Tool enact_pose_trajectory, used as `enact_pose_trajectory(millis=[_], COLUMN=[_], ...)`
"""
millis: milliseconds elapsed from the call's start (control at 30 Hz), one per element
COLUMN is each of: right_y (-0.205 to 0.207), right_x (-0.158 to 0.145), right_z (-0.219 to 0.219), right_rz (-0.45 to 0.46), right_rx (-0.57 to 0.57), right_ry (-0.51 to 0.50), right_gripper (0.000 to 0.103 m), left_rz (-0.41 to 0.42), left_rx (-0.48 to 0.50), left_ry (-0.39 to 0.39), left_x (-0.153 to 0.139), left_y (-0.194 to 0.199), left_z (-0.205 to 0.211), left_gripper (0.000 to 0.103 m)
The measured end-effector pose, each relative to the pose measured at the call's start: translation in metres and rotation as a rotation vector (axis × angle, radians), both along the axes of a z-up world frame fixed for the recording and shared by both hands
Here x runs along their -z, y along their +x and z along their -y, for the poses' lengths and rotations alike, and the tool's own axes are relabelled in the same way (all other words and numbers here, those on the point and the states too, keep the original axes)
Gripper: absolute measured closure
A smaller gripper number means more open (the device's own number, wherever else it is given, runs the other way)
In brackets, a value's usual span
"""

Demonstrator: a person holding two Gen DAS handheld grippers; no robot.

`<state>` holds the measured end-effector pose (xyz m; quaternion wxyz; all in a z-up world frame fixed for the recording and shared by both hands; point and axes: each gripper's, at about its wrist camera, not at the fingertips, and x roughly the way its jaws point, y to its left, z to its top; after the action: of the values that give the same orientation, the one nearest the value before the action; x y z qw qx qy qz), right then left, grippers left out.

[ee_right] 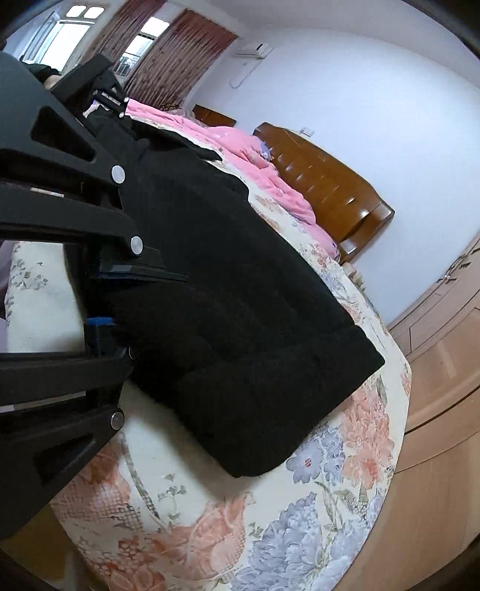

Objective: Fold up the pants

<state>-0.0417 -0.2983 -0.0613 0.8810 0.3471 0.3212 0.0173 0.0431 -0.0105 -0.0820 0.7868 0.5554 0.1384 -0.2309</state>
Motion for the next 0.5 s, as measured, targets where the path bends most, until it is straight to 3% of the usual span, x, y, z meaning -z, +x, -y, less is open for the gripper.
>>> enact_pose_trajectory(millis=[100, 233, 300, 333, 433, 500], right_y=[-0.004, 0.001, 0.005, 0.008, 0.006, 0.008], right_x=[0.001, -0.008, -0.002, 0.008, 0.021, 0.015], right_z=[0.005, 0.001, 0.003, 0.006, 0.016, 0.016], right_rz=[0.023, 0.073, 0.061, 0.037, 0.056, 0.053], right_rx=[-0.020, -0.060, -0.075, -0.081, -0.078, -0.079], right_ry=[0.020, 0.011, 0.029, 0.067, 0.174, 0.152], right_gripper=[0.089, 0.089, 0.089, 0.089, 0.089, 0.089], left_rz=[0.006, 0.073, 0.053, 0.039, -0.004, 0.008], left_rx=[-0.038, -0.072, -0.081, -0.085, -0.091, -0.091], left_ry=[-0.062, -0.094, -0.118, -0.113, -0.002, 0.008], left_x=[-0.007, -0.026, -0.032, -0.029, 0.007, 0.019], left_y=[0.001, -0.007, -0.011, -0.013, -0.014, -0.015], left_z=[-0.002, -0.002, -0.004, -0.004, 0.000, 0.000], left_gripper=[0.092, 0.093, 0.093, 0.093, 0.093, 0.095])
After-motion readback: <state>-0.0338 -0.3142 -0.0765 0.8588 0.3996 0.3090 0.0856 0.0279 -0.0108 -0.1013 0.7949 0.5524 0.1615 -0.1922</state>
